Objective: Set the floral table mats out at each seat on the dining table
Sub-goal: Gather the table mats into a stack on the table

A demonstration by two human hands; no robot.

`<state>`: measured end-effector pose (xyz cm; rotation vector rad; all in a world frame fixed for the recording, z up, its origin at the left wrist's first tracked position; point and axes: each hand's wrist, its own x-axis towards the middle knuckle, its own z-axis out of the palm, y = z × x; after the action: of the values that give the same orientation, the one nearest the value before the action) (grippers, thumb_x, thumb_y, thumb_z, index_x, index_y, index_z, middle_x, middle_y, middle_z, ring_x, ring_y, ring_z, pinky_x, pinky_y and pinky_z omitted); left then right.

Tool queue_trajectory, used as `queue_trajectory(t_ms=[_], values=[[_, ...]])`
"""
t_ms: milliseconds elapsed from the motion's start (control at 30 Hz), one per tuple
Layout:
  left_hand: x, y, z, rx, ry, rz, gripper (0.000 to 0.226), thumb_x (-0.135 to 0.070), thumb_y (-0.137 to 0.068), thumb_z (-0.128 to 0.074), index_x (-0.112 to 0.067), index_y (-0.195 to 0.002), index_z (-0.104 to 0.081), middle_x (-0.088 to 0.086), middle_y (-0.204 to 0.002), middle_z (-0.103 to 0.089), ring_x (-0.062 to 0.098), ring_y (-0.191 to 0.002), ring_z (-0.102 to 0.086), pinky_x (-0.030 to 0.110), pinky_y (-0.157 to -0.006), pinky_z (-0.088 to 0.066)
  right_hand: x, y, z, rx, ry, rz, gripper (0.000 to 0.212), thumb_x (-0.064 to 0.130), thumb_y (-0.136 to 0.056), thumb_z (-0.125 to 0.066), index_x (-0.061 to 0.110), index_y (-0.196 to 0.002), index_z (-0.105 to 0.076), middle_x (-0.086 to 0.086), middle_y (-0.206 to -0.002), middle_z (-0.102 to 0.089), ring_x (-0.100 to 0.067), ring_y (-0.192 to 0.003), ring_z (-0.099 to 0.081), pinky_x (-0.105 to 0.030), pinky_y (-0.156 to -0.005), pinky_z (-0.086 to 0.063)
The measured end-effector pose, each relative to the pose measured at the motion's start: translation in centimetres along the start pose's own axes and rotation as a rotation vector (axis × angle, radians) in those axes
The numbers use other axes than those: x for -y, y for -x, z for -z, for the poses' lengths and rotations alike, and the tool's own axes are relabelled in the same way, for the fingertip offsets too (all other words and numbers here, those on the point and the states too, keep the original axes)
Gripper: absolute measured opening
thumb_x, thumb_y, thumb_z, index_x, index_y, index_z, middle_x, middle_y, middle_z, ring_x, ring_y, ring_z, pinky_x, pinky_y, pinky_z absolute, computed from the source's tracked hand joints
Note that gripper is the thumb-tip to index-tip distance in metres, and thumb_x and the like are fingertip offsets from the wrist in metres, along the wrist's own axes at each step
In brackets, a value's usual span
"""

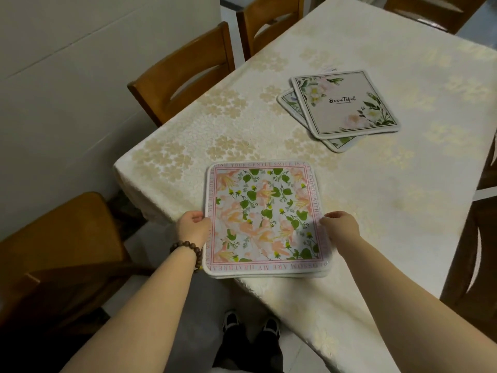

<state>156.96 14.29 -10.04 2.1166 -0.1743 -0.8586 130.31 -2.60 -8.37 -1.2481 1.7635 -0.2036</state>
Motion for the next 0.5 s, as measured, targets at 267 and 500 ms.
queue_trajectory(t_ms=[267, 500], values=[[-1.2, 0.6, 0.1, 0.131, -0.037, -0.002, 0.020, -0.007, -0.087, -0.055, -0.021, -0.078, -0.066, -0.004, -0.070, -0.067, 0.014, -0.064, -0.064, 0.019, -0.044, -0.046, 0.4, 0.3, 0.3, 0.081, -0.070, -0.010, 0.039, 0.018, -0.088, -0.061, 0.006, -0.125, -0.055, -0.011, -0.104, -0.063, -0.028, -0.089, -0.062, -0.034, -0.068, -0.049], [-1.2, 1.4, 0.0, 0.138, 0.043, -0.005, 0.026, -0.001, -0.087, -0.055, -0.023, -0.076, -0.063, -0.006, -0.076, -0.066, 0.012, -0.070, -0.064, 0.021, -0.049, -0.047, 0.5, 0.8, -0.2, 0.074, -0.119, -0.002, 0.028, 0.012, -0.086, -0.062, 0.010, -0.112, -0.050, -0.017, -0.100, -0.066, -0.031, -0.080, -0.066, -0.032, -0.053, -0.048]])
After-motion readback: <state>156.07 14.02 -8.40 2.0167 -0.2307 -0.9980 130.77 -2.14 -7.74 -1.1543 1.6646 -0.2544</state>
